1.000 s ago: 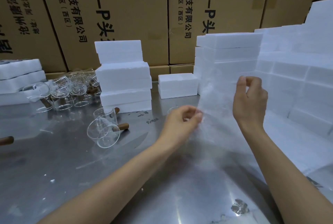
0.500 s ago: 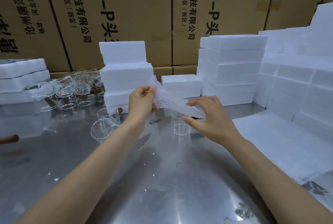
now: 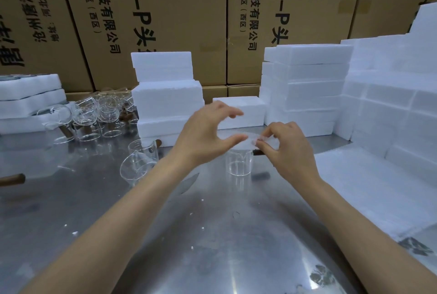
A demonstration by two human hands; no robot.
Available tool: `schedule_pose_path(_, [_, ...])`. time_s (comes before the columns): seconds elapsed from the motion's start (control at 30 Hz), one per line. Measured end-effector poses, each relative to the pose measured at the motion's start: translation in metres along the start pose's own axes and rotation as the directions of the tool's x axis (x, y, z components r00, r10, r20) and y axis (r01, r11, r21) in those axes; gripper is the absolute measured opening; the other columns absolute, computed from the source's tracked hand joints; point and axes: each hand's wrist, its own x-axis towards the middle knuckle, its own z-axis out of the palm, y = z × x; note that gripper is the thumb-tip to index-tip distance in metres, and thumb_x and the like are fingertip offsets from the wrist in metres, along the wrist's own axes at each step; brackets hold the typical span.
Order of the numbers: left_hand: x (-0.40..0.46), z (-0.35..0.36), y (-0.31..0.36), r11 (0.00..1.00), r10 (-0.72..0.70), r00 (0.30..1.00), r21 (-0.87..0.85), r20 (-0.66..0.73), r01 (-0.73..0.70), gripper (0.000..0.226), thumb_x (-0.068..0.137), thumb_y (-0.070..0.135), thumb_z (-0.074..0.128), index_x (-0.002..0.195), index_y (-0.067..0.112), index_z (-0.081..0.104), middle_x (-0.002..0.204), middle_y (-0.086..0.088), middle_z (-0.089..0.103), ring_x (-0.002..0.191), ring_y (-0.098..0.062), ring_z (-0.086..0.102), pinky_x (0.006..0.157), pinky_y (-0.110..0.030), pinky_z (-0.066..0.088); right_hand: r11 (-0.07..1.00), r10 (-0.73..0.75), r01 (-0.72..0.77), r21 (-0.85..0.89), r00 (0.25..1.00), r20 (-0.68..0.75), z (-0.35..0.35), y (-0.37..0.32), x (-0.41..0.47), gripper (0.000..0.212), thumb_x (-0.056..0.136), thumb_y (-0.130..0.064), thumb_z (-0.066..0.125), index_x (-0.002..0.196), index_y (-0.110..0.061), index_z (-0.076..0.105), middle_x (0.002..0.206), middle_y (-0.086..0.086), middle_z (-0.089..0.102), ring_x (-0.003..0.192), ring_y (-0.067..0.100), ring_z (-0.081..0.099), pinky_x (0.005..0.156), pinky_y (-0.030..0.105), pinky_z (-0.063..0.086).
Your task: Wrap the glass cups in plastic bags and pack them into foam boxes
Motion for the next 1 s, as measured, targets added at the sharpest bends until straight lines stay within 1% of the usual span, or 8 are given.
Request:
schedule_pose_path(0.1, [-0.003,0.004,-0.003,0.996,-0.062,0.998,0.058,-0.005,0.063,0.015,0.090,0.026,0.065,0.102,0.021,0.071,0.094,0.011,0.063,0.080,-0.006,0.053,0.075,-0.029,0.050,1.000,-0.014,0.015,0.010,0.999,-0.031,0.001,0.002,0.001,0.021,0.080,-0.034,0.072,0.084,-0.023,0.055,0.086,-0.018,0.051,0.094,0.011,0.043,0.071,0.025,0.033])
schedule_pose_path(0.2, [-0.004,0.003,-0.013,0.968,-0.251,0.961,-0.027,-0.114,0.250,0.012,0.092,0.025,0.062,0.095,0.020,0.072,0.089,0.009,0.067,0.074,-0.005,0.055,0.070,-0.025,0.047,0.978,0.138,-0.132,0.162,0.990,-0.029,0.004,0.004,0.001,0.052,0.076,-0.044,0.072,0.116,-0.019,0.051,0.111,-0.014,0.043,0.107,0.007,0.036,0.084,0.025,0.038])
schedule_pose_path(0.3, [-0.003,0.001,-0.026,0.858,-0.501,0.849,-0.223,-0.167,0.462,0.010,0.091,0.028,0.061,0.096,0.021,0.065,0.089,0.009,0.064,0.079,-0.013,0.063,0.067,-0.026,0.046,0.819,0.426,-0.447,0.359,0.894,0.142,0.006,0.006,0.001,0.067,0.084,-0.055,0.057,0.135,-0.019,0.034,0.129,-0.007,0.037,0.122,0.017,0.040,0.096,0.045,0.046])
schedule_pose_path(0.4, [-0.006,0.004,-0.035,0.772,-0.610,0.775,-0.343,-0.166,0.535,0.016,0.090,0.023,0.061,0.093,0.025,0.046,0.095,0.005,0.063,0.085,-0.025,0.066,0.064,-0.030,0.045,0.768,0.459,-0.561,0.310,0.819,0.345,0.013,0.008,-0.002,0.059,0.093,-0.055,0.039,0.139,-0.019,0.031,0.117,-0.011,0.054,0.111,0.019,0.050,0.095,0.038,0.041])
schedule_pose_path(0.6, [-0.012,0.001,-0.034,0.910,-0.408,0.867,-0.206,-0.284,0.361,0.033,0.085,-0.002,0.053,0.068,0.026,0.055,0.091,0.004,0.067,0.080,-0.020,0.065,0.078,-0.043,0.053,0.847,0.407,-0.512,0.143,0.798,0.444,0.017,0.011,-0.004,0.031,0.098,-0.041,0.041,0.107,-0.016,0.056,0.096,-0.007,0.060,0.081,0.014,0.055,0.079,0.031,0.042])
schedule_pose_path(0.73, [-0.014,0.007,-0.037,0.964,-0.265,0.939,-0.062,-0.220,0.258,0.025,0.090,0.002,0.059,0.103,0.019,0.071,0.109,0.001,0.061,0.087,-0.012,0.057,0.082,-0.031,0.049,0.811,0.397,-0.552,0.192,0.761,0.513,0.013,0.009,-0.002,0.025,0.097,-0.034,0.047,0.093,-0.011,0.058,0.074,-0.012,0.059,0.065,0.013,0.054,0.061,0.023,0.039])
schedule_pose_path(0.83, [-0.018,0.015,-0.041,0.973,-0.230,0.972,-0.003,-0.049,0.230,0.053,0.085,0.012,0.069,0.134,0.020,0.052,0.131,0.002,0.044,0.107,-0.017,0.054,0.088,-0.031,0.047,0.729,0.376,-0.584,0.358,0.778,0.502,0.004,0.004,0.002,0.022,0.096,-0.030,0.052,0.090,-0.011,0.061,0.072,-0.006,0.060,0.058,0.006,0.054,0.058,0.019,0.037])
schedule_pose_path(1.0, [-0.022,0.021,-0.042,0.976,-0.201,0.979,0.090,0.028,0.197,0.083,0.078,0.026,0.076,0.147,0.026,0.030,0.145,0.006,0.025,0.125,-0.018,0.041,0.084,-0.031,0.046,0.458,0.310,-0.585,0.670,0.811,0.496,-0.015,-0.004,0.008,0.027,0.095,-0.026,0.051,0.075,-0.012,0.063,0.058,-0.004,0.054,0.052,0.009,0.046,0.053,0.017,0.038])
